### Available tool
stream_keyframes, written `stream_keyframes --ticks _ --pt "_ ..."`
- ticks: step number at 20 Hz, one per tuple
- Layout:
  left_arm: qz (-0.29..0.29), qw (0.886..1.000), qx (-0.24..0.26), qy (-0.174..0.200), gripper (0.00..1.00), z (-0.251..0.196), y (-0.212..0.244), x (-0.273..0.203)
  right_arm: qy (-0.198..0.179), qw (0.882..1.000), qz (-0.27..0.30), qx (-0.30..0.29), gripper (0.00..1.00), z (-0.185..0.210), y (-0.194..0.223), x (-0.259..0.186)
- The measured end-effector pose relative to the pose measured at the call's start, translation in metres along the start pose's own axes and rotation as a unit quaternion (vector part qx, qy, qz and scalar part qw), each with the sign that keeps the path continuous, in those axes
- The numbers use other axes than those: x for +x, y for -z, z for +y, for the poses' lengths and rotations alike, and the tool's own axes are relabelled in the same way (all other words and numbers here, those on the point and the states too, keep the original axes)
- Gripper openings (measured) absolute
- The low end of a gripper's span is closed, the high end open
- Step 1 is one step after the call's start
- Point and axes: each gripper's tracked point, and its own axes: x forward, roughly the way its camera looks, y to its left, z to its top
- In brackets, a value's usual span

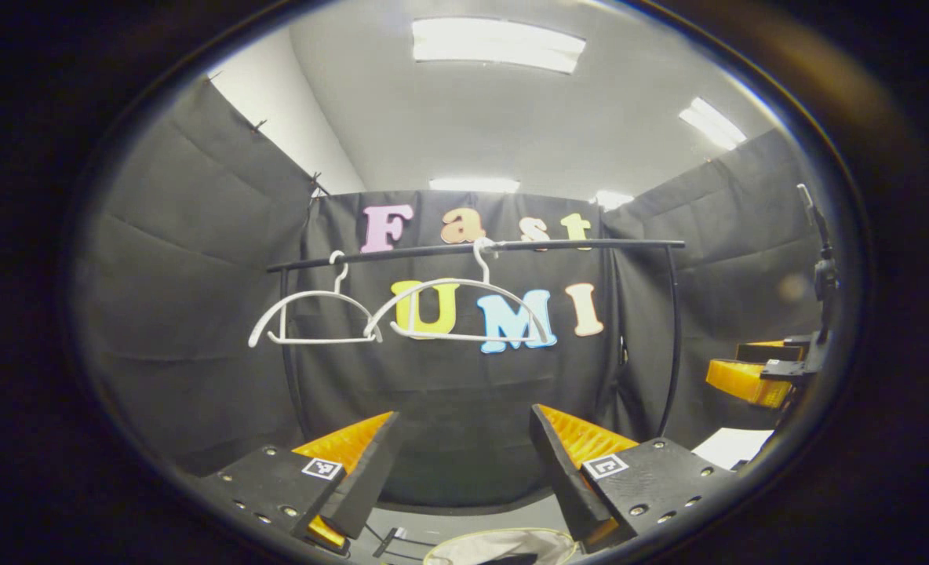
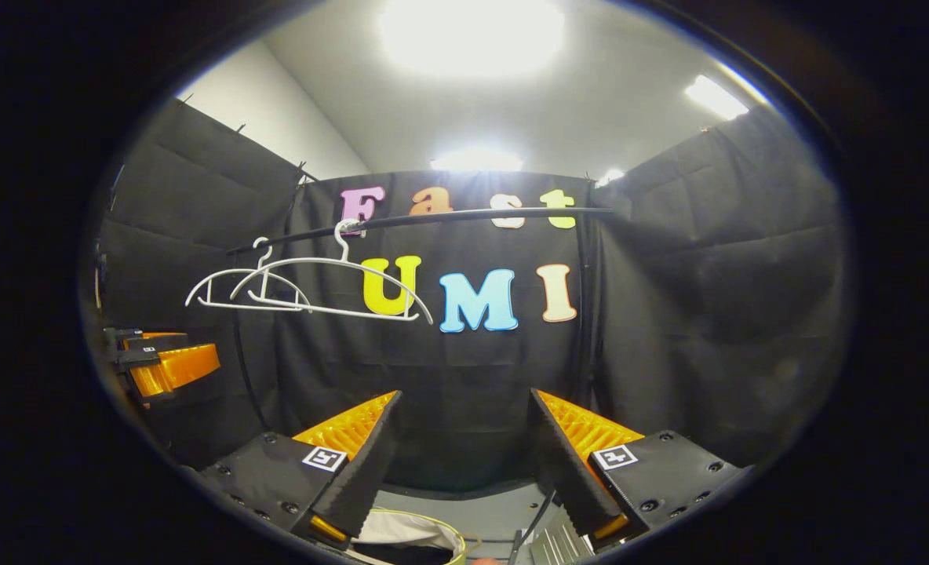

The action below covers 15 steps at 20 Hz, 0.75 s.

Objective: Grasp the clothes on the hanger with both hands and then place them into the laundry hamper below.

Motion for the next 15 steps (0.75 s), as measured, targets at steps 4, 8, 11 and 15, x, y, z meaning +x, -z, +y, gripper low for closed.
stream_keyframes --ticks 4,8,11,15 --pt "0.002 1.000 0.000 -0.010 0.94 0.002 -0.001 0.006 -0.003 1.000 -0.007 0.011 0.94 -0.004 -0.005 0.007" --pt "0.003 1.000 0.007 -0.016 0.93 0.003 0.000 0.006 -0.004 1.000 -0.017 0.016 0.93 -0.006 -0.009 0.014" --pt "0.000 1.000 0.002 -0.023 0.94 0.006 -0.002 0.008 -0.005 1.000 -0.019 0.018 0.93 -0.007 -0.011 0.023" --pt "0.003 1.000 0.004 -0.026 0.94 0.011 0.000 0.014 -0.006 0.999 -0.021 0.024 0.98 -0.006 -0.014 0.033"
